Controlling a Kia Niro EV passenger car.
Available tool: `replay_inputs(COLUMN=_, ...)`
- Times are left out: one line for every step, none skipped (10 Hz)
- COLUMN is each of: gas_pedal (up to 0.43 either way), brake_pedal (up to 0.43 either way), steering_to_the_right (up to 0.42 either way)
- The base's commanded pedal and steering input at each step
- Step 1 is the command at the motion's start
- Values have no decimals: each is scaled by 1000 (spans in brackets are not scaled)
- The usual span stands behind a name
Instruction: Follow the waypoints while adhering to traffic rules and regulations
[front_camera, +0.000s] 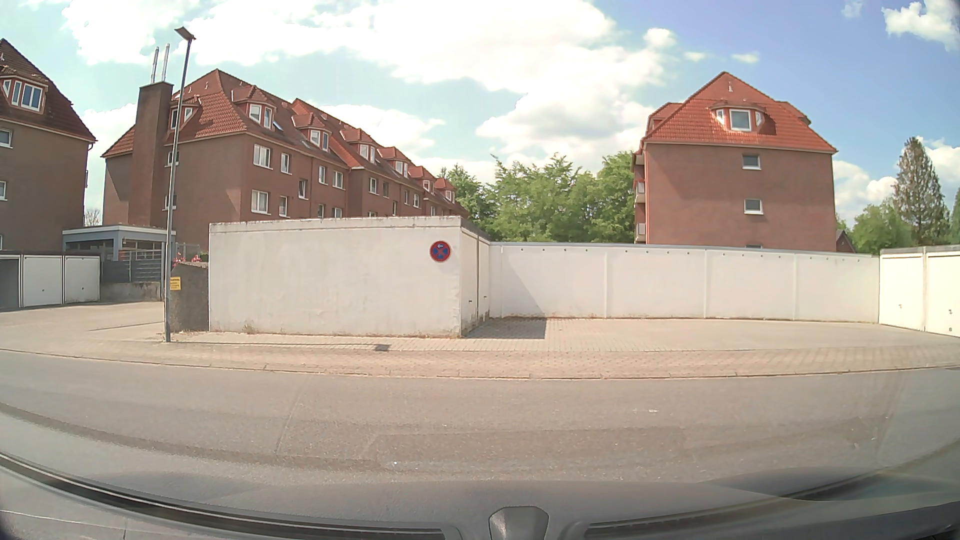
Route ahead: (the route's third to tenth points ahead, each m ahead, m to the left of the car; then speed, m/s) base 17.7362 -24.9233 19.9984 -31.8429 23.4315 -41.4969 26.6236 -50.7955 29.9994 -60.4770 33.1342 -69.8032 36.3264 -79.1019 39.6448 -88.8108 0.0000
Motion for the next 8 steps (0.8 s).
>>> replay_inputs(gas_pedal=0, brake_pedal=482, steering_to_the_right=243)
replay_inputs(gas_pedal=0, brake_pedal=476, steering_to_the_right=248)
replay_inputs(gas_pedal=0, brake_pedal=470, steering_to_the_right=252)
replay_inputs(gas_pedal=0, brake_pedal=463, steering_to_the_right=255)
replay_inputs(gas_pedal=0, brake_pedal=445, steering_to_the_right=261)
replay_inputs(gas_pedal=0, brake_pedal=445, steering_to_the_right=266)
replay_inputs(gas_pedal=0, brake_pedal=439, steering_to_the_right=271)
replay_inputs(gas_pedal=0, brake_pedal=427, steering_to_the_right=274)
